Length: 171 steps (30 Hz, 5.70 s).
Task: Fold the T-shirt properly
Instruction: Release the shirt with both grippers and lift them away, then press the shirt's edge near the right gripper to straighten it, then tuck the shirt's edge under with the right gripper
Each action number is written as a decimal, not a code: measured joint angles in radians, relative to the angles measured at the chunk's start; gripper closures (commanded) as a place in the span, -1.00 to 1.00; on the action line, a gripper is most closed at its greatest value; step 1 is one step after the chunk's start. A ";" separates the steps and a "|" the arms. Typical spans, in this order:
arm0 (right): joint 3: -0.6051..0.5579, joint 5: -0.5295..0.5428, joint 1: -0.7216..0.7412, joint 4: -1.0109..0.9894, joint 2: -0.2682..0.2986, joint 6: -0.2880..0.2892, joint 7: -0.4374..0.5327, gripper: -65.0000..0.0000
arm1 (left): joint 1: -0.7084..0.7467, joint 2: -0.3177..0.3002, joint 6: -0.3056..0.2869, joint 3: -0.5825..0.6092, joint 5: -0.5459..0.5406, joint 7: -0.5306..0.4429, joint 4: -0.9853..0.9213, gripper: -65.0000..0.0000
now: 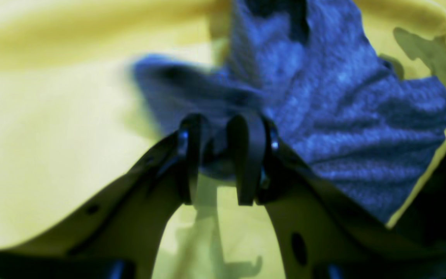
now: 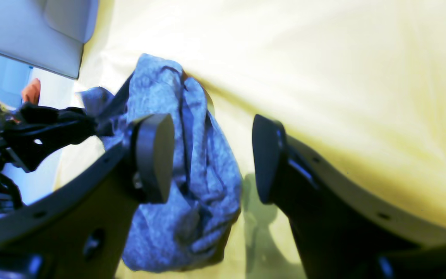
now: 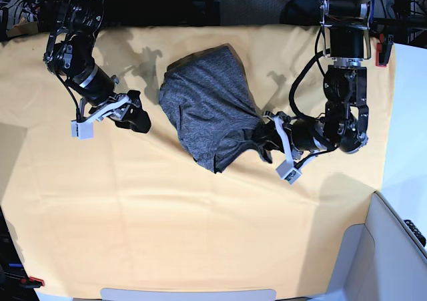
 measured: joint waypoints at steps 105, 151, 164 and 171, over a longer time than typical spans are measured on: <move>-0.470 -0.501 -0.029 0.208 0.033 -0.099 -0.155 1.00 | 0.412 -0.103 0.000 -0.151 -0.004 -0.018 0.295 0.62; -0.674 -0.844 -0.171 0.097 0.056 -0.222 0.028 1.00 | 0.528 -0.182 0.000 -0.151 0.004 -0.118 0.293 0.62; -0.700 -0.828 -0.206 0.167 0.102 -0.213 -0.087 1.00 | 0.539 -0.182 -0.003 -0.151 0.078 -0.132 0.293 0.62; -0.764 -0.845 -0.211 0.174 0.127 -0.217 -0.080 1.00 | 0.539 -0.181 -0.003 -0.151 0.079 -0.132 0.293 0.62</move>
